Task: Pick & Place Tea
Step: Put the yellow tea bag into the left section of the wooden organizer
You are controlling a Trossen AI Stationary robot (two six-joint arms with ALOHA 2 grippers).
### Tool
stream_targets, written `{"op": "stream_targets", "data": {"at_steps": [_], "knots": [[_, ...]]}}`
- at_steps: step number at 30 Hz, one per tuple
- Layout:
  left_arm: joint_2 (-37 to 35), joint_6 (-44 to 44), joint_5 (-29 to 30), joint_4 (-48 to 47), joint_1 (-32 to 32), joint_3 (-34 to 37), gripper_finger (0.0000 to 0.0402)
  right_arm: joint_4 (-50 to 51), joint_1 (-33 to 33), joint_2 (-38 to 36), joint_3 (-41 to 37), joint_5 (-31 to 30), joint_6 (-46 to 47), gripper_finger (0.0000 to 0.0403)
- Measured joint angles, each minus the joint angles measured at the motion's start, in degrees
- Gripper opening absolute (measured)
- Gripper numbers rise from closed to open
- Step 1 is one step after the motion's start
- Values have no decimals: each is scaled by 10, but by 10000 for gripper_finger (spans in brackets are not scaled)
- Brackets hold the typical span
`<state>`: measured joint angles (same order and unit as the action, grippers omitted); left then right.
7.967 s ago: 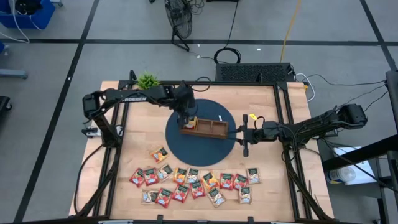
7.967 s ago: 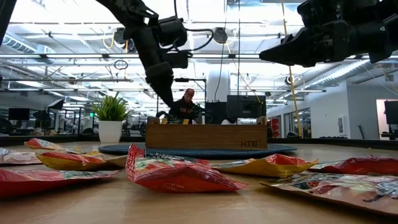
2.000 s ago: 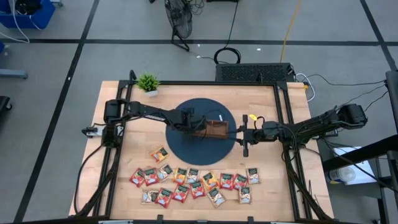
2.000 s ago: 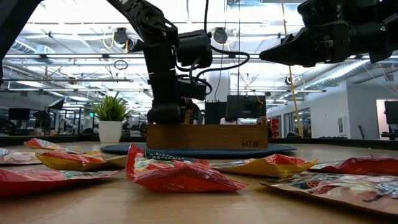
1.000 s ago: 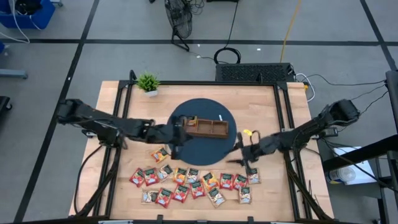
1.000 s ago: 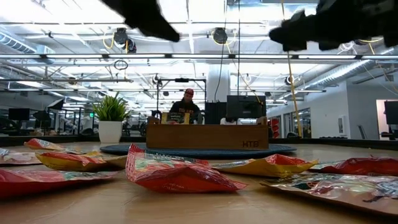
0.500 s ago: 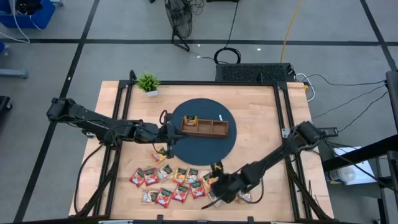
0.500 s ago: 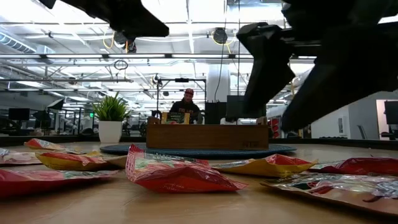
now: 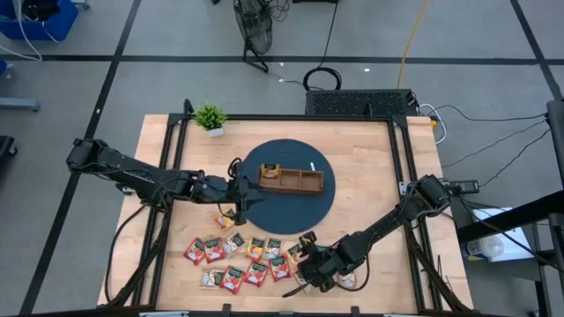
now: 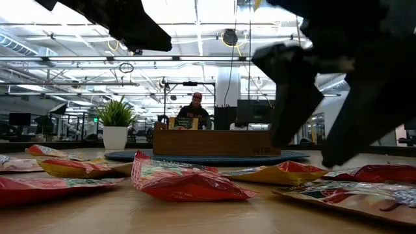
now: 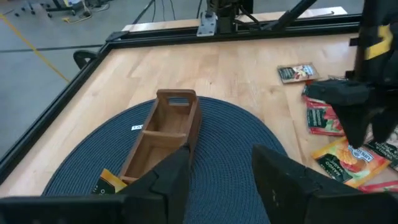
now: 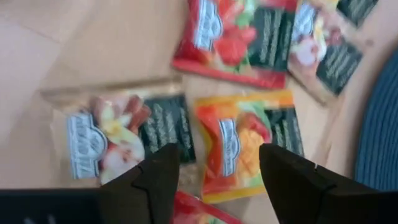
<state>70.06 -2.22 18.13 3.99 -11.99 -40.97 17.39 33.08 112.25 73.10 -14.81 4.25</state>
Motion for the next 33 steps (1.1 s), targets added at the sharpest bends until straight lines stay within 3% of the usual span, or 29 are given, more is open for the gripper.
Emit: {"op": "stream_targets", "data": {"at_steps": [10, 15, 19, 24, 29, 33], "knots": [[0, 0, 0, 0, 0, 0, 177, -32, -14, -1, -35, 1, 0, 162], [0, -1, 0, 0, 0, -1, 177, -31, -15, -1, -36, 9, -8, 102], [0, -2, 0, 0, 0, -1, 177, -31, -16, -1, -36, 29, -34, 24], [1, -14, 0, 0, 0, -1, 177, -39, -8, -1, -36, 18, -75, 9], [1, -25, 0, 0, 0, -1, 177, -31, 9, -9, -37, -77, -113, 4], [1, -65, 0, 1, 1, -1, 177, -32, 22, -16, -36, -242, -171, 2]]}}
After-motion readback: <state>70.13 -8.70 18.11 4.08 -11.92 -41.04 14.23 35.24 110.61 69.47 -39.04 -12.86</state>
